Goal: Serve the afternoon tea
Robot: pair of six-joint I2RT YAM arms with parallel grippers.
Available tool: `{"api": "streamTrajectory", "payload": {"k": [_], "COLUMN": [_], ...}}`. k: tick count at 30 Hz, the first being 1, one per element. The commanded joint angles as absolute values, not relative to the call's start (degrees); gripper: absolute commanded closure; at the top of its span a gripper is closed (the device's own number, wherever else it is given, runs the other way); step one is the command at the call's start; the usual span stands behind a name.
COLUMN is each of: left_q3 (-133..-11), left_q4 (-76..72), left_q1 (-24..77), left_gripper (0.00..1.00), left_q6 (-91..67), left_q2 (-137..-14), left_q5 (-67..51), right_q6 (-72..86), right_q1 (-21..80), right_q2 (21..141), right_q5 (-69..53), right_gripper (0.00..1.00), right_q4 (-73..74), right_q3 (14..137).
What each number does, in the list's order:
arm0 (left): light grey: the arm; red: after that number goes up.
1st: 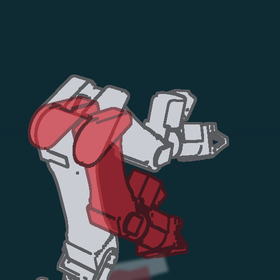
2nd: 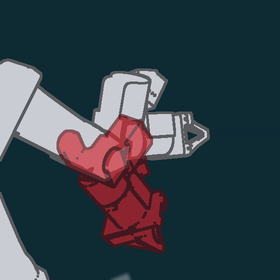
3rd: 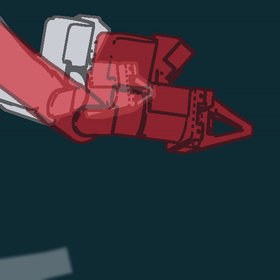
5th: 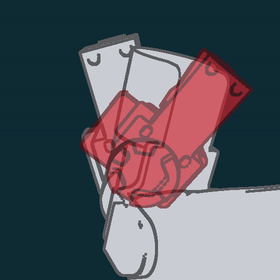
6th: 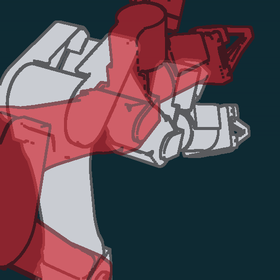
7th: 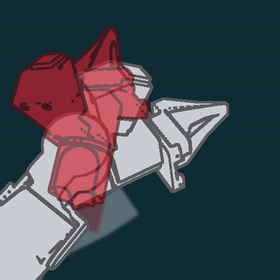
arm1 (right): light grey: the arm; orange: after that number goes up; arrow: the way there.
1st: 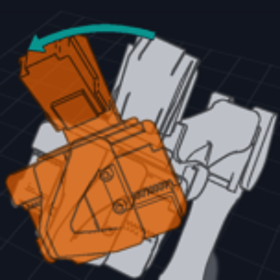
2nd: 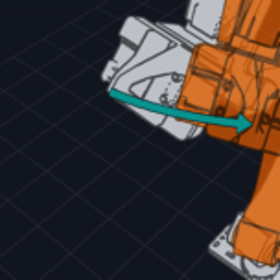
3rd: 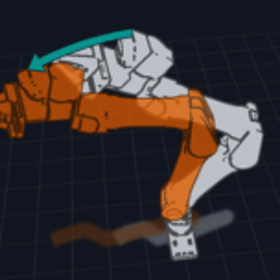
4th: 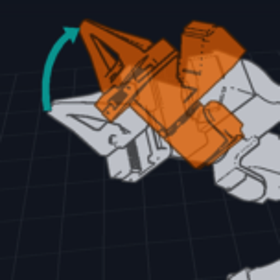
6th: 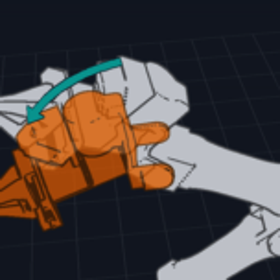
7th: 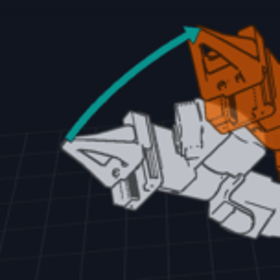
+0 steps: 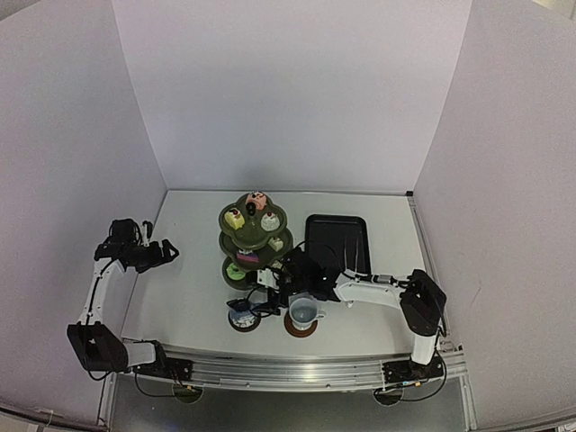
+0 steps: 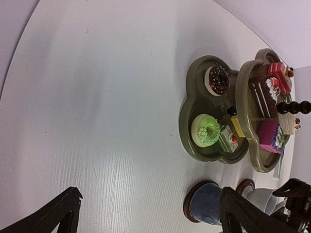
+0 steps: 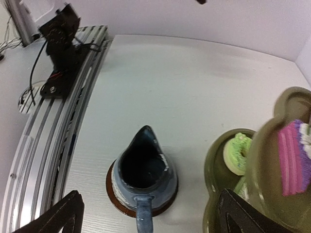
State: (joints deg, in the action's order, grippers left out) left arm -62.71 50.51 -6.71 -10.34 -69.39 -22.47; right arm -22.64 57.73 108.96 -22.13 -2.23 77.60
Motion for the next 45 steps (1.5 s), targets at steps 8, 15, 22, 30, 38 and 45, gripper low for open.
{"api": "streamTrajectory", "payload": {"k": [8, 15, 22, 30, 38, 45], "left_q3": [-56.2, -49.3, -41.0, -36.2, -34.8, -33.5], "left_q4": [43.1, 36.1, 27.9, 26.6, 25.6, 24.9], "left_q1": [-7.6, -7.6, -7.8, -9.1, -10.1, -10.6], "left_gripper": [0.0, 0.0, 0.0, 0.0, 0.0, 0.0], "left_q6": [-8.3, -12.0, -9.4, -10.5, -10.3, -11.4], "left_q2": [-58.6, -51.5, -46.6, -43.3, -42.4, -41.5], "left_q5": [-11.5, -5.5, -0.6, -2.4, -5.3, -3.9], "right_q6": [8.1, 14.5, 9.6, 9.2, 10.7, 10.7], "right_q1": [43.1, 26.6, 18.5, 18.2, 18.3, 18.3], "right_q2": [84.9, 66.1, 48.5, 29.0, 11.3, 15.6], "right_q5": [10.0, 17.8, 17.7, 20.1, 20.9, 19.7], "right_gripper": [0.05, 0.03, 0.02, 0.02, 0.02, 0.02], "right_q4": [-1.7, 8.3, 8.6, 6.4, 10.1, 10.7], "right_q3": [60.1, 45.4, 32.6, 19.8, 13.9, 15.3]}}
